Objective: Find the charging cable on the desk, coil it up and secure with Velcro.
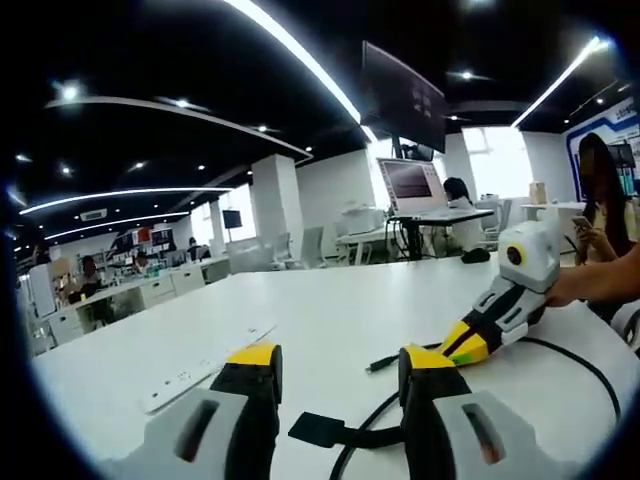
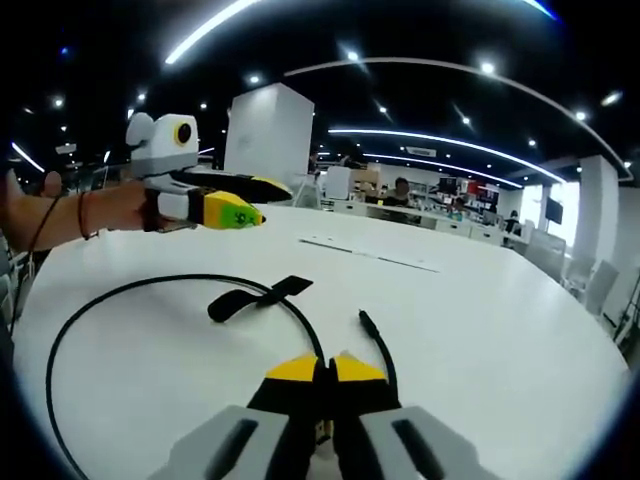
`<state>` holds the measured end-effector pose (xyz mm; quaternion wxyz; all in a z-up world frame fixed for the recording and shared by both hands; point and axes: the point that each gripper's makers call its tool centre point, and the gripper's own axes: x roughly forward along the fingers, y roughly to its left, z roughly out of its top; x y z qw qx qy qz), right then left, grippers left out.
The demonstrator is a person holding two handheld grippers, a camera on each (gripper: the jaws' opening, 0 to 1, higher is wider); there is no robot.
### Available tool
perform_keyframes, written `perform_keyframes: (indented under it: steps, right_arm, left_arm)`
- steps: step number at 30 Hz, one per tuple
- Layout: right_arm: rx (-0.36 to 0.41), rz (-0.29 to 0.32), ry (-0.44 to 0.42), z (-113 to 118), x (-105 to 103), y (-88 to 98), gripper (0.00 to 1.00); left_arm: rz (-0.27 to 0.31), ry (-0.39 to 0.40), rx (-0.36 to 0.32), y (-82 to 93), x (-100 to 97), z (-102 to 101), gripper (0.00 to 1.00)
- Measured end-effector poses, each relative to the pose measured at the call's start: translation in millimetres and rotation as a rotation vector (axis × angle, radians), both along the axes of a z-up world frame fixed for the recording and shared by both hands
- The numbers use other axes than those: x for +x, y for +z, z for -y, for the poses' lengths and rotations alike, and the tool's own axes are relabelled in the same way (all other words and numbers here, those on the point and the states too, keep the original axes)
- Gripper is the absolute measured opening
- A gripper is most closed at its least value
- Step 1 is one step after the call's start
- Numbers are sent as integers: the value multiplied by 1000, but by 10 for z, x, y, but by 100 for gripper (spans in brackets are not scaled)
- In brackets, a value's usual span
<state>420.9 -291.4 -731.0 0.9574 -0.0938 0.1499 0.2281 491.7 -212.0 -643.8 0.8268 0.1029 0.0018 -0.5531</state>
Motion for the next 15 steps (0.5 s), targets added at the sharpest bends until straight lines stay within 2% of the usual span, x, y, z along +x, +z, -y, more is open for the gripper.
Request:
perform_keyframes:
  steps: [1,6,15]
  right_arm:
    - [2,-1,0,1,2,-2,6]
    - [4,0,-1,2,-3,-4,6]
    - [7,0,-3,1,-15,-9,6]
  left_arm:
    - [-14,-7,-1,-2,13,21,47]
    - [-10,-19,-2,28,49,85,47]
    - [-9,-46,24,-23,103,186,47]
